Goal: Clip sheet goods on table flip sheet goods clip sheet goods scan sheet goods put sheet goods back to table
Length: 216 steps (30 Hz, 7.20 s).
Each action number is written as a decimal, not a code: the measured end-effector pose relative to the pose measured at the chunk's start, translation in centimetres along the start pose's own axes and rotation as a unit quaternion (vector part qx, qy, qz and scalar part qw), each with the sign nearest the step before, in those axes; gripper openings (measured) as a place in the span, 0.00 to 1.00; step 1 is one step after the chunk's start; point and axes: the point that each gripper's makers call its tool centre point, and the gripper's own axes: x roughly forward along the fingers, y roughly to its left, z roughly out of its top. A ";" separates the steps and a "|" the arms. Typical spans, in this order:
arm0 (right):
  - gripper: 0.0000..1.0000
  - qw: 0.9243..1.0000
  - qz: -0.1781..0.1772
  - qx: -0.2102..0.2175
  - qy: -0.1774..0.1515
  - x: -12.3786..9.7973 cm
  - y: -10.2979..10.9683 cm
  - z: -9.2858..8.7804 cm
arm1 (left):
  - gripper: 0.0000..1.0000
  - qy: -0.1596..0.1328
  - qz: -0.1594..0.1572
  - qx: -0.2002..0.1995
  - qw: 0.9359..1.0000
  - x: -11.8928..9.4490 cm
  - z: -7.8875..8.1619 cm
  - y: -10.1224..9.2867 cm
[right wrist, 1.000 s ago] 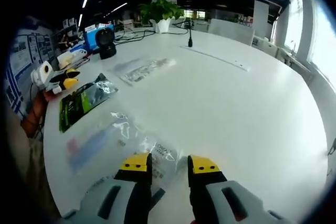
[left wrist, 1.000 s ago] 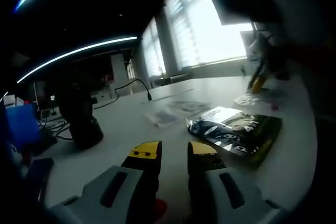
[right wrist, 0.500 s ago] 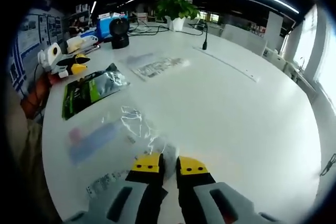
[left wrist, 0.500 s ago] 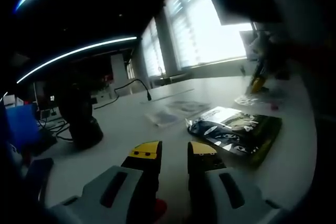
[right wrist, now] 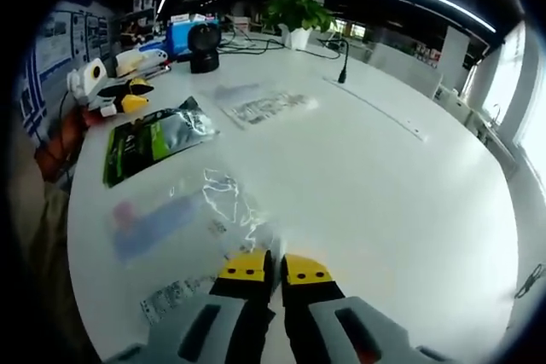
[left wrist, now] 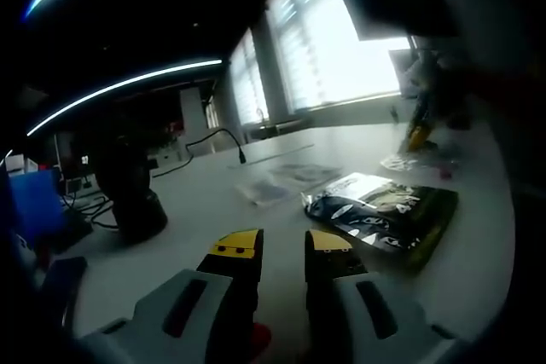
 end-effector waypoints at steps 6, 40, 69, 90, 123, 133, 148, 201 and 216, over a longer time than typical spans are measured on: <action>0.01 1.000 0.001 0.002 0.004 0.0 -0.1 0.1 | 0.13 0.000 0.000 0.001 1.000 0.0 0.0 0.0; 0.00 0.994 0.004 0.081 -0.077 -6.2 0.4 6.0 | 0.13 -0.001 0.001 0.003 1.000 -0.1 0.0 0.0; 0.00 0.984 0.024 0.104 -0.145 -9.9 1.0 9.7 | 0.13 0.003 0.002 0.007 1.000 0.0 -0.1 0.0; 0.00 0.978 0.011 0.093 -0.184 -11.7 1.5 13.4 | 0.13 0.001 0.001 0.006 1.000 -0.1 0.1 -0.1; 0.00 0.957 0.003 0.089 -0.275 -10.5 1.1 22.5 | 0.13 -0.002 -0.002 0.009 1.000 -0.1 0.2 -0.3; 0.00 0.952 0.013 0.097 -0.290 -9.3 1.0 24.6 | 0.13 -0.002 -0.001 0.009 1.000 -0.2 0.3 -0.2; 0.00 0.946 0.033 0.118 -0.301 -6.4 1.9 27.0 | 0.13 -0.003 -0.003 0.008 1.000 -0.1 0.2 -0.2; 0.00 0.917 -0.026 0.189 -0.351 4.7 3.5 35.0 | 0.13 -0.007 -0.003 0.012 1.000 0.1 0.3 -0.3; 0.00 0.917 -0.076 0.162 -0.357 6.8 5.3 36.3 | 0.13 -0.006 0.000 0.013 1.000 0.0 0.2 -0.3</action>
